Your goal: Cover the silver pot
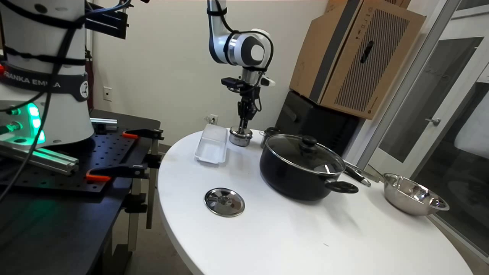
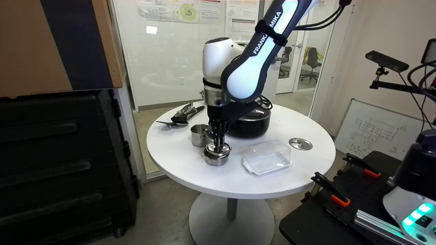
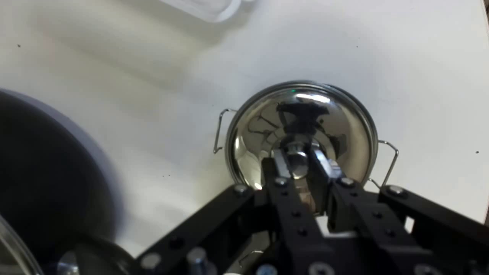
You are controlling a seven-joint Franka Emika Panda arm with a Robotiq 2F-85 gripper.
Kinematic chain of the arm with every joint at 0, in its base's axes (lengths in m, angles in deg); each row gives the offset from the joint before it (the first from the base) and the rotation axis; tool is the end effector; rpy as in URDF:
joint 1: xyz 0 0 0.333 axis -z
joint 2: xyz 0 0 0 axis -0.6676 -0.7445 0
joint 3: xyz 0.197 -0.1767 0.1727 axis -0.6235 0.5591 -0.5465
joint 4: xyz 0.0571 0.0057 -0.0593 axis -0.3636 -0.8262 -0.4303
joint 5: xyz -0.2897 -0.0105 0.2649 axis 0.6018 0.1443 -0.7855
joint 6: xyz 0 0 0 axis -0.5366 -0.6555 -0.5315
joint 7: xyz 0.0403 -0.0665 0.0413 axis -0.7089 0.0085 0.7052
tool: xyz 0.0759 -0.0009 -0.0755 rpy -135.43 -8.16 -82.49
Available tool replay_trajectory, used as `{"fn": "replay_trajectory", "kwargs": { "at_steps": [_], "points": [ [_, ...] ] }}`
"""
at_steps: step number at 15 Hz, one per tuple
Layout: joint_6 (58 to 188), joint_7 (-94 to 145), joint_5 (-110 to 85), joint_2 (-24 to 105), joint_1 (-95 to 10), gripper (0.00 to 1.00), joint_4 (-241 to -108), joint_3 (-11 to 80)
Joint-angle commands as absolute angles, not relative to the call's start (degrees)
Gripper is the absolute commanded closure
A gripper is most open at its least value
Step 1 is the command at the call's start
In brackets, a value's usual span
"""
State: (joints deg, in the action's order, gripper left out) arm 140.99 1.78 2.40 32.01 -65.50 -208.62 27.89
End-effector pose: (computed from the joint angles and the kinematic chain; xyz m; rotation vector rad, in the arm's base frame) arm 0.4914 0.2569 0.1832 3.0222 0.3636 0.1229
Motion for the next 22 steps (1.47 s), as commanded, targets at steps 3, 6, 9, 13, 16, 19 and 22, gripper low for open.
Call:
{"fn": "replay_trajectory", "kwargs": {
  "at_steps": [3,6,9,13,16,19,22],
  "points": [
    [139.1,0.8,3.2,28.0,-69.1,0.95,-203.8,30.1],
    [139.1,0.8,3.1,27.1,-69.9,0.95,-202.9,30.8],
    [138.7,0.8,3.0,26.9,-70.1,0.95,-202.2,31.1],
    [138.8,1.0,2.9,27.1,-70.1,0.95,-202.5,31.4],
    [139.4,1.2,2.9,27.7,-69.9,0.95,-203.3,31.3],
    [139.6,1.3,2.9,28.1,-69.8,0.95,-203.9,31.3],
    [140.1,1.2,2.9,28.6,-69.8,0.95,-204.5,31.3]
  ]
}}
